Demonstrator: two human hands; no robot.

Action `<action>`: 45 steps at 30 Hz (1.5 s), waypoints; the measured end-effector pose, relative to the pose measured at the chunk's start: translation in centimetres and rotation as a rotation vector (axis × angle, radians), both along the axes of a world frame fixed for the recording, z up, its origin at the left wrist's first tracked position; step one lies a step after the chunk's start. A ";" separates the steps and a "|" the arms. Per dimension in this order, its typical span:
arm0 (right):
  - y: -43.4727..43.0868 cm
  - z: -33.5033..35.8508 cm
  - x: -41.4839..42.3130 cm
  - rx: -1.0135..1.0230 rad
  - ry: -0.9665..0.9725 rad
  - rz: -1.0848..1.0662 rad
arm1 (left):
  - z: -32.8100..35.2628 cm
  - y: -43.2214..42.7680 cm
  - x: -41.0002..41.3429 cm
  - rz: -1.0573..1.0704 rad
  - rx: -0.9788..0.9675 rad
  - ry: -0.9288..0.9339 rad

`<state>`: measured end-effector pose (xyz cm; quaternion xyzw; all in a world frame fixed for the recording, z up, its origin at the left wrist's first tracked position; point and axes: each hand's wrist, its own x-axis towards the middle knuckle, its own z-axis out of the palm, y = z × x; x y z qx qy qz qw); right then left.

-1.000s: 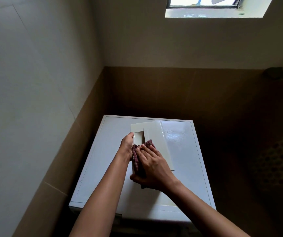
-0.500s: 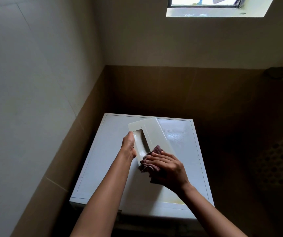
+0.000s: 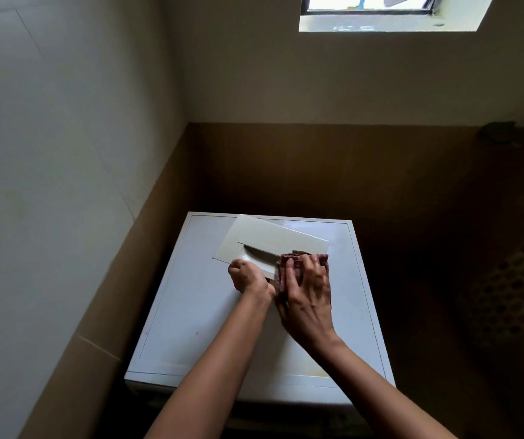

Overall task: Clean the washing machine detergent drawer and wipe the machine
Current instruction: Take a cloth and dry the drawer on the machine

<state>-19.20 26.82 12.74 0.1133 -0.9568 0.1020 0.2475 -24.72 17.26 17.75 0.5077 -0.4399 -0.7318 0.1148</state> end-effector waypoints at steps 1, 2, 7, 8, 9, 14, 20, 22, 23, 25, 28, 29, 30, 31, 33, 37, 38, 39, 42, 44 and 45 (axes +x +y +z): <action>-0.1 -0.5 0.1 0.058 0.037 0.005 | 0.0 0.1 0.1 0.003 0.011 -0.001; -0.1 -0.8 0.1 0.117 0.083 0.009 | -0.1 0.1 0.1 0.004 0.021 -0.003; 0.2 -0.4 -2.2 0.184 0.233 -0.039 | 0.4 0.2 1.3 -0.055 0.125 0.010; 0.5 -0.2 -2.7 0.179 0.263 -0.037 | 0.5 -0.1 1.6 -0.072 0.153 0.007; 0.8 0.0 -3.0 0.174 0.294 -0.027 | 0.4 -0.6 1.8 -0.082 0.182 0.001; 1.8 0.3 -4.5 0.193 0.327 0.027 | -0.8 -3.5 1.9 -0.182 0.201 -0.009; 0.7 0.5 -4.9 0.111 0.159 0.012 | -0.9 -7.2 1.4 -0.316 -0.278 0.006; 0.4 0.6 -4.8 0.061 0.113 0.017 | -0.7 -8.1 0.8 -0.454 -0.307 0.025; 0.1 0.8 -4.6 0.025 0.098 0.013 | -0.6 -8.4 0.5 -0.511 -0.303 0.017; -1.0 1.5 -4.0 -0.060 0.056 -0.024 | -0.7 -8.6 0.0 -0.563 -0.312 -0.015; -2.8 2.5 -3.2 -0.104 -0.071 -0.069 | -0.9 -8.3 -0.2 -0.543 -0.308 -0.011; -3.4 2.8 -3.1 -0.086 -0.123 -0.072 | -0.8 -8.2 -0.2 -0.530 -0.290 -0.004; -4.1 3.0 -3.1 -0.070 -0.184 -0.073 | -0.8 -8.2 -0.1 -0.525 -0.276 -0.001; -4.7 3.3 -3.1 -0.057 -0.247 -0.069 | -0.9 -8.1 -0.1 -0.524 -0.271 -0.002; -5.7 4.1 -3.1 -0.008 -0.331 -0.077 | -1.0 -7.9 -0.3 -0.512 -0.268 0.002; -7.1 5.1 -3.1 0.005 -0.418 -0.025 | -1.2 -7.7 -0.3 -0.487 -0.252 0.020; -7.5 5.3 -3.1 0.012 -0.452 -0.039 | -1.2 -7.7 -0.3 -0.488 -0.243 0.017; -7.9 5.6 -3.1 0.010 -0.478 -0.054 | -1.1 -7.6 -0.2 -0.500 -0.238 0.006; -8.8 6.4 -3.2 -0.015 -0.560 -0.071 | -0.9 -7.7 0.1 -0.529 -0.237 -0.032; -9.4 6.8 -3.0 -0.042 -0.595 -0.051 | -1.1 -7.9 -0.1 -0.536 -0.245 -0.039; -9.8 6.9 -2.7 -0.062 -0.598 -0.035 | -1.1 -8.0 -0.1 -0.532 -0.236 -0.032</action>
